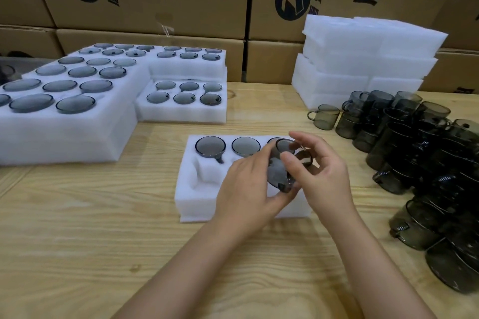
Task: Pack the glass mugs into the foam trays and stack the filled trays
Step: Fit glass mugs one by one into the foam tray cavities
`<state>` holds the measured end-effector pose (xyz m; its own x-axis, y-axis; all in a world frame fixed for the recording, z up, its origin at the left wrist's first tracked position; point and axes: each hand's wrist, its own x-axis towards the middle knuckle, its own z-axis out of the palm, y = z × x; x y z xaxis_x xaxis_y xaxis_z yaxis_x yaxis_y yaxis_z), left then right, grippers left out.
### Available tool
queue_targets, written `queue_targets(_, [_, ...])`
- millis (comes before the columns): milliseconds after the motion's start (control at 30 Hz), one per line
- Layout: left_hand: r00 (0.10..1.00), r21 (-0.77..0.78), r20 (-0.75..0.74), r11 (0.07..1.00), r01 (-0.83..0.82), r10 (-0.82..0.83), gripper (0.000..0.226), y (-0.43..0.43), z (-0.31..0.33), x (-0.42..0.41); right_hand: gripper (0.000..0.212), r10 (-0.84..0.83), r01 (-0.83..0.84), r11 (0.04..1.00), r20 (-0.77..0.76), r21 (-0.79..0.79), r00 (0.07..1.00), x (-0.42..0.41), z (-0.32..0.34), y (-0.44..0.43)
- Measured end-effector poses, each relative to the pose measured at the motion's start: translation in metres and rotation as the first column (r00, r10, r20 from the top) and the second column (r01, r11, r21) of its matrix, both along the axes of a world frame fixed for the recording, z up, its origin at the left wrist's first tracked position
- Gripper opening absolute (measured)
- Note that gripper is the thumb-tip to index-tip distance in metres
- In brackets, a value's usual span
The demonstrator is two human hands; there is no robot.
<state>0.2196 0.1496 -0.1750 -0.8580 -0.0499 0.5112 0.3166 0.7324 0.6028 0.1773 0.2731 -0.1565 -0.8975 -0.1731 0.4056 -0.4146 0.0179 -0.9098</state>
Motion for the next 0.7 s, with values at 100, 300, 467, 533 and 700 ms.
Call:
queue_targets(100, [0.998, 0.062, 0.063, 0.998, 0.018, -0.022, 0.067, -0.001, 0.002, 0.001, 0.033, 0.167, -0.165, 0.986, 0.077, -0.034, 0.983, -0.003, 0.004, 0.008])
queue_targets(300, [0.978, 0.311, 0.115, 0.941, 0.131, -0.174, 0.061, -0.01, 0.006, -0.002, 0.054, 0.408, -0.384, 0.91, 0.173, -0.156, 0.896, -0.01, 0.003, 0.025])
queue_targets(467, [0.959, 0.594, 0.099, 0.789, 0.158, -0.266, 0.051, -0.021, 0.011, -0.002, 0.069, 0.326, -0.321, 0.945, 0.162, -0.06, 0.931, -0.014, 0.0, 0.028])
queue_targets(533, [0.946, 0.647, 0.076, 0.738, 0.193, -0.314, 0.046, -0.026, 0.013, -0.002, 0.064, 0.34, -0.339, 0.94, 0.162, -0.033, 0.927, -0.014, 0.0, 0.029])
queue_targets(700, [0.933, 0.667, 0.115, 0.723, 0.181, -0.34, 0.047, -0.027, 0.015, -0.004, 0.058, 0.292, -0.304, 0.951, 0.166, 0.05, 0.942, -0.015, 0.004, 0.031])
